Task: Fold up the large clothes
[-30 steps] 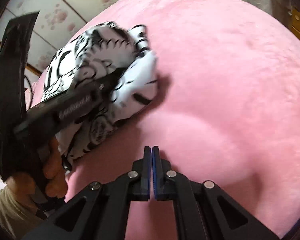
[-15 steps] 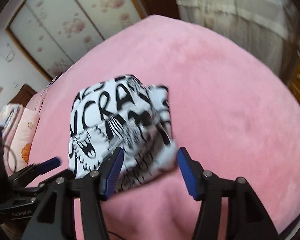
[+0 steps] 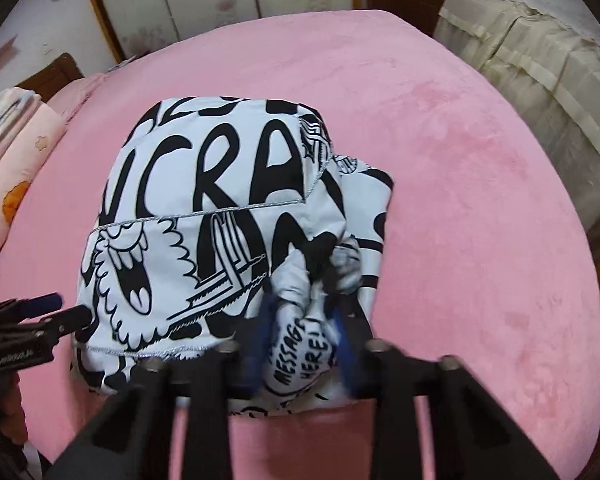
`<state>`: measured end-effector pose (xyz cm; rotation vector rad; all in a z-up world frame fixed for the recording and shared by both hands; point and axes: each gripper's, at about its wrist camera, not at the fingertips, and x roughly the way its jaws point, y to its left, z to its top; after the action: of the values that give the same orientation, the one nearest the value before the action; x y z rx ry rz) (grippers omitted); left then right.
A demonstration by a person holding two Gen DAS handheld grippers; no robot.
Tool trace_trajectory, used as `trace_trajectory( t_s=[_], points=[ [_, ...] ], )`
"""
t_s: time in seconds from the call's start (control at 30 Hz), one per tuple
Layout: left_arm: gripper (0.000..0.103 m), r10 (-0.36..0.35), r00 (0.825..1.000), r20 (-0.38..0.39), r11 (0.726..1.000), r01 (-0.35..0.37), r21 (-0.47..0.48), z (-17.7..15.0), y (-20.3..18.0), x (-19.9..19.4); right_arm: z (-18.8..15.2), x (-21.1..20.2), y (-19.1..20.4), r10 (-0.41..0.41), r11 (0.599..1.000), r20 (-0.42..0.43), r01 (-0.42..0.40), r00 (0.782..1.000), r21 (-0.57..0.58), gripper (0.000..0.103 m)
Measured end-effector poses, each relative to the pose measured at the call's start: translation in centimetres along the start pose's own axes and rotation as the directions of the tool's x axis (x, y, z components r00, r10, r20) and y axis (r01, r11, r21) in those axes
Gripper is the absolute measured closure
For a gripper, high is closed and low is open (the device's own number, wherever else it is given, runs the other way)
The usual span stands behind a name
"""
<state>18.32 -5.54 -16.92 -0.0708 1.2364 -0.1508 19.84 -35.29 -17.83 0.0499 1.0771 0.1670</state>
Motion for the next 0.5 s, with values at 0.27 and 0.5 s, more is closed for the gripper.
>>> trace_trajectory(
  t_s=[0.27,0.5],
  points=[
    [0.054,-0.025,1.000,0.001,0.993,0.024,0.116,-0.8,-3.3,1.5,-6.1,0.7,-4.7,0.031,0.978,-0.021,-0.026,0.999,0.208,0.085],
    [0.052,0.018,0.999,0.039,0.984,-0.024,0.177,-1.9,-5.0,2.6,-7.2,1.9,-5.0,0.024,0.972,-0.016,-0.019,1.000,0.236,0.081]
  ],
)
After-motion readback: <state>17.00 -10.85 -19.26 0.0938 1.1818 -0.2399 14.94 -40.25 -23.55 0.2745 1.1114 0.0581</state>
